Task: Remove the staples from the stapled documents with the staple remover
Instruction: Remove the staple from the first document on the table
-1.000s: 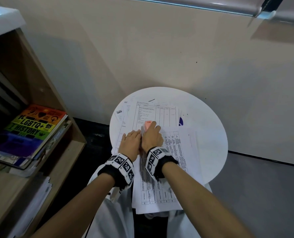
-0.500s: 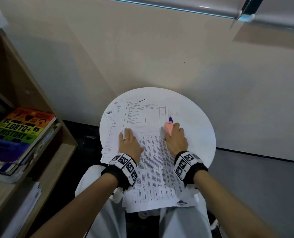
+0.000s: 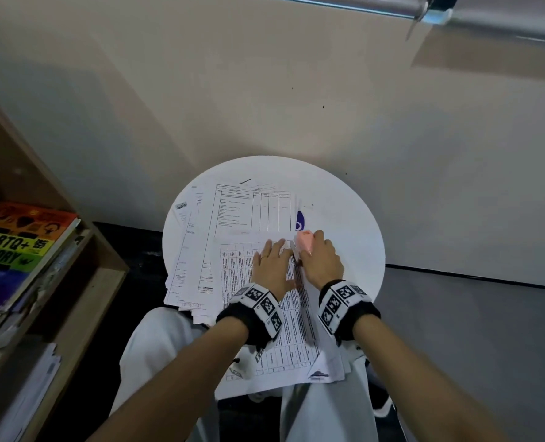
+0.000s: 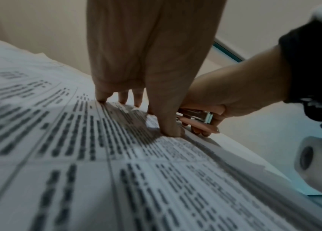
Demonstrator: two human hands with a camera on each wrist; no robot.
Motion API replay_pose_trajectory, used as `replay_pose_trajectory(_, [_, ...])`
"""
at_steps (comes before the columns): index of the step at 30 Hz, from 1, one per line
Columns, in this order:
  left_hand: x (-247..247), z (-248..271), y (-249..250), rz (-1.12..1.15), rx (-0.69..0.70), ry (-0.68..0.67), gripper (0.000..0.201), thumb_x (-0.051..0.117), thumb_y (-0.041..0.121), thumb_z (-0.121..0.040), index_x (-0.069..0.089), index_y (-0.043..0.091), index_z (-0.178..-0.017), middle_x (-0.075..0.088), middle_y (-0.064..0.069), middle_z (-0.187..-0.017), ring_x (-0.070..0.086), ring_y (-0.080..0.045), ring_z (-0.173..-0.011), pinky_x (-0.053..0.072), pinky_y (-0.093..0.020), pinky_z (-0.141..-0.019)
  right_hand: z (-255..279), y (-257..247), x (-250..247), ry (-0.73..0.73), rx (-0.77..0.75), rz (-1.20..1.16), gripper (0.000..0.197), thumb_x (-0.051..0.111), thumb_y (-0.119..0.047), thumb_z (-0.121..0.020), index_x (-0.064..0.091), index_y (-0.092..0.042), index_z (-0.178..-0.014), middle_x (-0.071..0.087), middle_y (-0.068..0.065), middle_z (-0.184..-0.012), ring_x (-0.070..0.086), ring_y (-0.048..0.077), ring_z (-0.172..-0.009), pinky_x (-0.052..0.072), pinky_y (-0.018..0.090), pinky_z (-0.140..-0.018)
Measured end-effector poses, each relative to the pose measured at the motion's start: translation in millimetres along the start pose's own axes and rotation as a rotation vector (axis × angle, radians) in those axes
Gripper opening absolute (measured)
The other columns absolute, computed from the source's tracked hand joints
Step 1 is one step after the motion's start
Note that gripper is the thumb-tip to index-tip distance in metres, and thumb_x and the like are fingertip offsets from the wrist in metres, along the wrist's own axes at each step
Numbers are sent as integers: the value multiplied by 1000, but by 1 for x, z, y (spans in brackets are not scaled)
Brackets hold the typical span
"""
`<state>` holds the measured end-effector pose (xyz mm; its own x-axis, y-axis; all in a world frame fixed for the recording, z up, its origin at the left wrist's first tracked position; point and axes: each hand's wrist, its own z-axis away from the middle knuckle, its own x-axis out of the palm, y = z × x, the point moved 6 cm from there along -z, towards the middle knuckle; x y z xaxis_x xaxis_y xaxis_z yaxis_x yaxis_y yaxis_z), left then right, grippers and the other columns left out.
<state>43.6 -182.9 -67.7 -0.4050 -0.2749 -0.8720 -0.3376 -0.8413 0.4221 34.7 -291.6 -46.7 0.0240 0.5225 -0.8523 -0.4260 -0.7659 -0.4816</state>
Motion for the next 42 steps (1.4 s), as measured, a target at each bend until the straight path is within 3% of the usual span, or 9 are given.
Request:
replay_pose_trajectory(10, [-4,-2,0,16,-17,-24,79,71,28,-80,27,10,-143,5,-2,-160,2,-23,-149,9,-48,-120,-7,-12,8,32,88,-50,42,45,-24,-98,32,-8,-135,45,16,-132,53,39,-112,43,44,-87])
replay_pose_trajectory(15, [-3,-2,-3,23,-6,-23,83,71,32,-79,25,9,-145,5,-3,-160,2,-23,-149,8,-49,-120,-3,-13,9,74,-30,31,45,47,-22,-97,31,-13,-137,42,13,-128,58,40,-99,45,43,-75])
replay_pose_trajectory(22, [-3,-4,0,-8,-22,-15,86,70,22,-81,17,9,-148,5,-2,-160,2,-24,-149,9,-48,-120,-17,-19,9,47,111,-91,52,44,-36,-98,29,-5,-137,46,18,-133,53,39,-115,43,45,-88])
replay_pose_trajectory(26, [-2,-4,-3,4,-18,-17,80,71,19,-80,24,10,-144,5,-2,-160,2,-24,-149,9,-48,-120,-18,-22,12,79,59,-54,50,43,-36,-99,28,-10,-139,43,15,-131,56,39,-107,45,45,-82])
replay_pose_trajectory(29, [-1,-4,-3,2,-12,-13,80,70,22,-81,23,11,-145,5,-2,-160,2,-24,-149,8,-49,-120,-20,-21,10,90,61,-34,47,45,-30,-98,31,-6,-136,44,16,-130,56,39,-108,44,45,-82])
replay_pose_trajectory(35, [-1,-3,-2,-6,-9,-22,78,69,27,-83,24,10,-144,2,-2,-160,0,-23,-149,7,-48,-121,-30,-20,-1,101,162,-157,48,44,-36,-98,35,-2,-130,52,20,-128,55,39,-112,44,45,-87])
replay_pose_trajectory(38, [-2,-2,-2,0,4,-21,77,67,31,-84,24,10,-145,2,-2,-160,0,-23,-149,6,-49,-120,-28,-23,-13,139,70,-110,43,47,-32,-97,37,-4,-127,53,17,-125,57,38,-107,44,44,-81])
replay_pose_trajectory(40, [-4,-1,-1,42,19,17,71,67,27,-85,30,8,-142,14,-6,-158,11,-25,-147,11,-47,-120,-13,-19,-25,168,-18,-94,37,50,-29,-96,39,-6,-123,53,14,-120,57,37,-102,43,42,-76])
replay_pose_trajectory(42, [-15,3,9,248,73,173,49,62,16,-89,44,4,-133,41,-13,-142,38,-28,-134,29,-41,-113,7,-9,-39,205,-78,-115,35,52,-26,-94,40,-8,-121,54,12,-115,57,36,-98,42,39,-72])
